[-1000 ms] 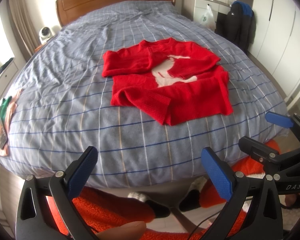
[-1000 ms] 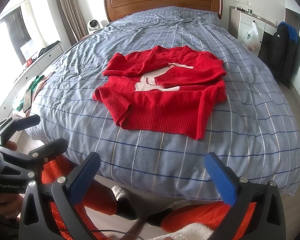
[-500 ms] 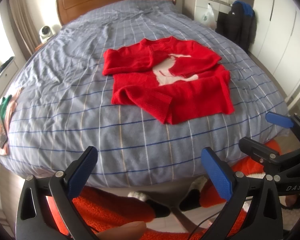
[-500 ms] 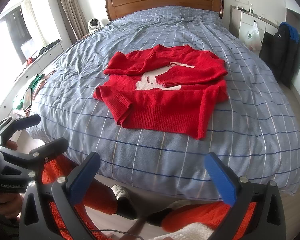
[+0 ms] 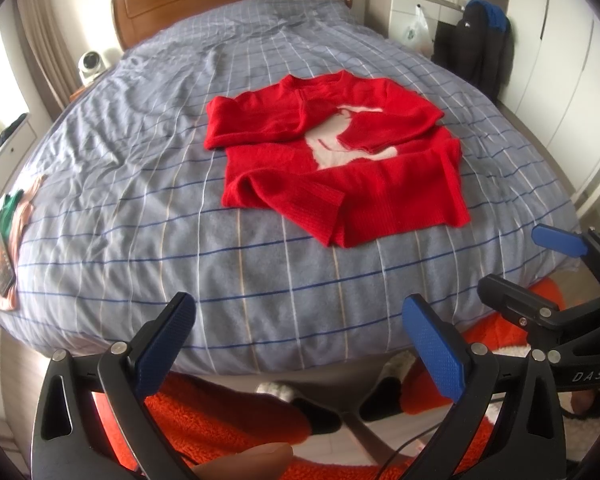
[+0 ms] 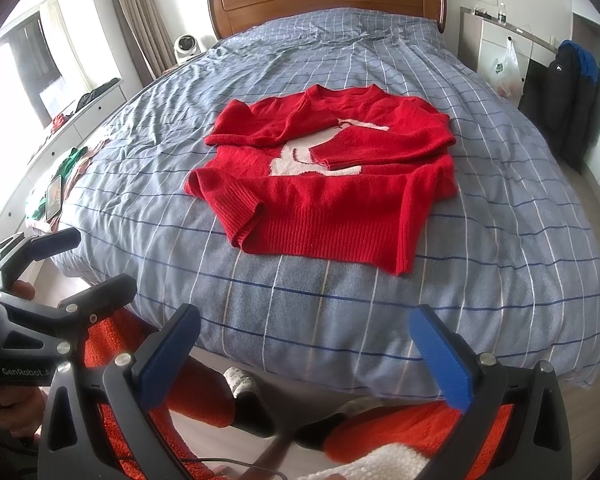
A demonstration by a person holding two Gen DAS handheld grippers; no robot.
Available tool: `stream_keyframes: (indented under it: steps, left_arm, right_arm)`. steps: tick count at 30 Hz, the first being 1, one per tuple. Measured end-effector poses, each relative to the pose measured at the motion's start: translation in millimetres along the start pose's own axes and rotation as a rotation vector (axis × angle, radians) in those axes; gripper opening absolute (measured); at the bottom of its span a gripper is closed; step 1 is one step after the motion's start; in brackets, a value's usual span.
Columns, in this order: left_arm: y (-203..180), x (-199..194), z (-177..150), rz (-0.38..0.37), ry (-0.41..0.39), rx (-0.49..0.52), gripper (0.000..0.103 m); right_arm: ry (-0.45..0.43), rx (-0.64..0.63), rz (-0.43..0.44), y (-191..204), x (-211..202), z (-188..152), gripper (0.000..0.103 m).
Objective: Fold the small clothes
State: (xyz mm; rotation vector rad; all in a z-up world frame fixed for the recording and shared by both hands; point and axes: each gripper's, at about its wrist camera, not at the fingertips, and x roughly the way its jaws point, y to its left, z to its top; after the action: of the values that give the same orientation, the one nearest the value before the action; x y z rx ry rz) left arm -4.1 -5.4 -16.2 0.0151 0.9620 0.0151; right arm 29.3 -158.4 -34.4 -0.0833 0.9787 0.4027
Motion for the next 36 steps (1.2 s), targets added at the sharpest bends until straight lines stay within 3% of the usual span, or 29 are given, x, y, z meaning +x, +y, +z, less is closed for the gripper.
stream_keyframes:
  steps: [36]
  left_arm:
    - [-0.8,4.0,-0.3,-0.027,0.042,-0.022,0.103]
  right_arm:
    - [0.007,0.001,0.000,-0.1,2.0,0.1,0.103]
